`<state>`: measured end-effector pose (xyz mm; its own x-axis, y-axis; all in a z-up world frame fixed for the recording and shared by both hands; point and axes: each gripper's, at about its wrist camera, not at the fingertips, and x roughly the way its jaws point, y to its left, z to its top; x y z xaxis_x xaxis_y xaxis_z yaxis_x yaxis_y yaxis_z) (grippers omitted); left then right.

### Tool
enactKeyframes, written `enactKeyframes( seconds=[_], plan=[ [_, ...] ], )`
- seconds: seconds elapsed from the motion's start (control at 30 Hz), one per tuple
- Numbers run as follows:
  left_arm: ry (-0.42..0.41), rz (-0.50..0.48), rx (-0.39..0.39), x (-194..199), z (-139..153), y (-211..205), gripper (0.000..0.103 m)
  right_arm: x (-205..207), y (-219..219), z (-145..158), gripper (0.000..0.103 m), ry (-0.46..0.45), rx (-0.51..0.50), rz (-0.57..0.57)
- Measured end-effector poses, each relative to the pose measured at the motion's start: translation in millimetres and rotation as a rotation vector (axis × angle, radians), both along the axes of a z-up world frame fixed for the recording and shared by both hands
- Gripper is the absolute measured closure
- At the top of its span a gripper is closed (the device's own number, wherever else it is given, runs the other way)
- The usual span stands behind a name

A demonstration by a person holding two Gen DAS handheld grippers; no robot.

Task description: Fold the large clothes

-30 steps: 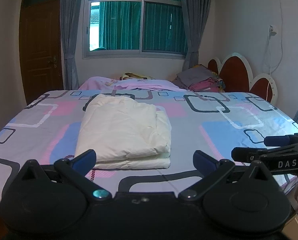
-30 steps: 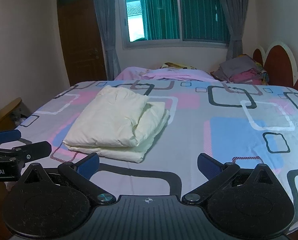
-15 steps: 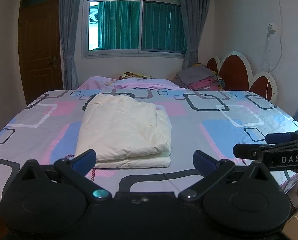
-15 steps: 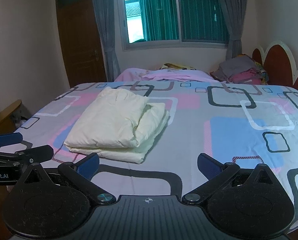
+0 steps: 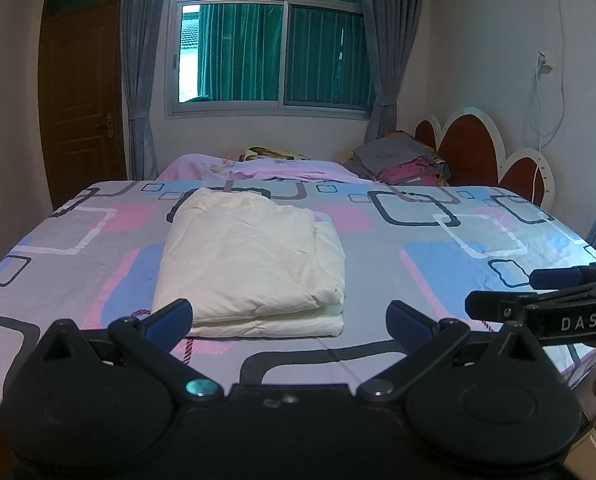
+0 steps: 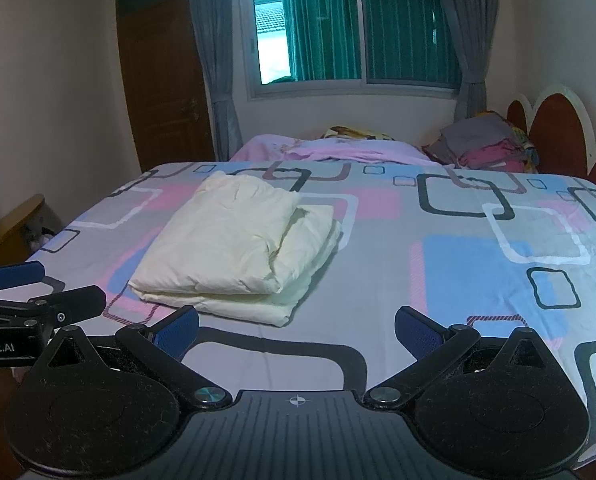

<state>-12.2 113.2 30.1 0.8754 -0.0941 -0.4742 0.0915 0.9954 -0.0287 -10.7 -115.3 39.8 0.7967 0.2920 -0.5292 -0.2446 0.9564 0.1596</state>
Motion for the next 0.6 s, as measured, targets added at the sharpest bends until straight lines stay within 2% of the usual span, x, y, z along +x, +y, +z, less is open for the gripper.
enactKeyframes(
  seconds=[0.6],
  plan=[
    [-0.009, 0.003, 0.017, 2.9, 1.9, 4.5, 0.001, 4.5, -1.2, -2.7, 0.000, 0.001, -0.003, 0.007]
  ],
)
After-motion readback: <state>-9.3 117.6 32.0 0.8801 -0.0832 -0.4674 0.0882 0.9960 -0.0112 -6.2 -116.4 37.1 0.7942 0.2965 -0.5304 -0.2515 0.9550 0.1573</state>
